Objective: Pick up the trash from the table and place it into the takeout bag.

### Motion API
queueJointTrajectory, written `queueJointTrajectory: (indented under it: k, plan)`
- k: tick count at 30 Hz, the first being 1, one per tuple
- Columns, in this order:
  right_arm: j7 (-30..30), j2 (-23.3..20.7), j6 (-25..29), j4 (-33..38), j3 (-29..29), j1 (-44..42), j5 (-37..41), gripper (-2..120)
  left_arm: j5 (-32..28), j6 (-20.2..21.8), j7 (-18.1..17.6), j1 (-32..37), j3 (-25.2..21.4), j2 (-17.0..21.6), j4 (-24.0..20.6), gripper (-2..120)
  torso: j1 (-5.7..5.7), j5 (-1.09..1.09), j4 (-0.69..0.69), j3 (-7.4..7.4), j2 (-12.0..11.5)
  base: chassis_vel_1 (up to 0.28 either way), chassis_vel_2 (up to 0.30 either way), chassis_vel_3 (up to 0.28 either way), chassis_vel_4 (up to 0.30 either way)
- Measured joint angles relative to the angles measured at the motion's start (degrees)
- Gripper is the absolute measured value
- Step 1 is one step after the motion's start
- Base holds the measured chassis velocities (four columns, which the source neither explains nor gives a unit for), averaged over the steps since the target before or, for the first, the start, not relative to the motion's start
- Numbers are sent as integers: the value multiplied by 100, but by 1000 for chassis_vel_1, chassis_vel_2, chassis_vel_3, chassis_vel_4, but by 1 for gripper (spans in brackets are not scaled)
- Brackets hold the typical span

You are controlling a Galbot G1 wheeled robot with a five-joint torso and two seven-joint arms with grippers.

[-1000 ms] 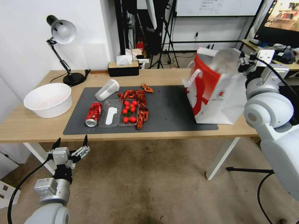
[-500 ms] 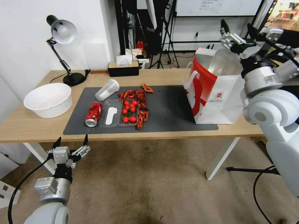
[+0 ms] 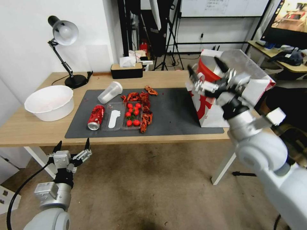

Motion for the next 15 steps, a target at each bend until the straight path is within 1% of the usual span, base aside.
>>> queueJointTrajectory:
  k: [2, 3, 4, 6, 8, 9, 10, 11, 12, 13, 15]
  plan:
    - [-18, 12, 19, 16, -1, -86, -104, 100, 0, 0, 0, 0, 0, 1, 1, 100, 0, 1, 0, 0, 0, 0, 0, 0, 0]
    - [-29, 105, 85, 133, -10, -621, -629, 100, -3, 1, 0, -1, -1, 5, 6, 100, 0, 0, 1, 0, 0, 0, 0, 0, 0]
    - [4, 188, 148, 195, -30, -1000, -961, 100, -5, 2, -1, -3, -1, 9, 11, 100, 0, 0, 1, 0, 0, 0, 0, 0, 0]
    - [25, 220, 169, 208, -36, -1117, -1077, 100, -6, 2, -1, -4, 0, 11, 15, 100, 0, 1, -1, 0, 0, 0, 0, 0, 0]
    - [184, 442, 354, 253, -65, -1726, -1657, 100, -9, 2, -1, -8, 0, 18, 34, 100, 0, -1, 0, 0, 0, 0, 0, 0, 0]
    - [184, 442, 354, 253, -65, -1726, -1657, 100, -9, 2, -1, -8, 0, 18, 34, 100, 0, -1, 0, 0, 0, 0, 0, 0, 0]
    - [303, 618, 471, 256, -71, -2073, -1982, 100, -14, 3, -2, -9, -1, 22, 44, 100, -1, 1, 0, 0, 0, 0, 0, 0, 0]
    - [342, 656, 500, 255, -74, -2151, -2063, 100, -14, 3, -2, -10, -1, 25, 48, 100, 0, 1, 0, 0, 1, 0, 0, 0, 0]
    - [550, 896, 746, 189, -85, -2609, -2540, 100, -24, 3, -2, -13, -1, 34, 62, 100, -1, 0, 0, 0, 1, 0, 0, 0, 0]
    - [550, 896, 746, 189, -85, -2609, -2540, 100, -24, 3, -2, -13, -1, 34, 62, 100, -1, 0, 0, 0, 1, 0, 0, 0, 0]
    - [767, 1089, 920, 110, -85, -2985, -2867, 100, -33, 3, -3, -20, -6, 47, 80, 100, 0, 0, 0, 0, 0, 0, 0, 0, 0]
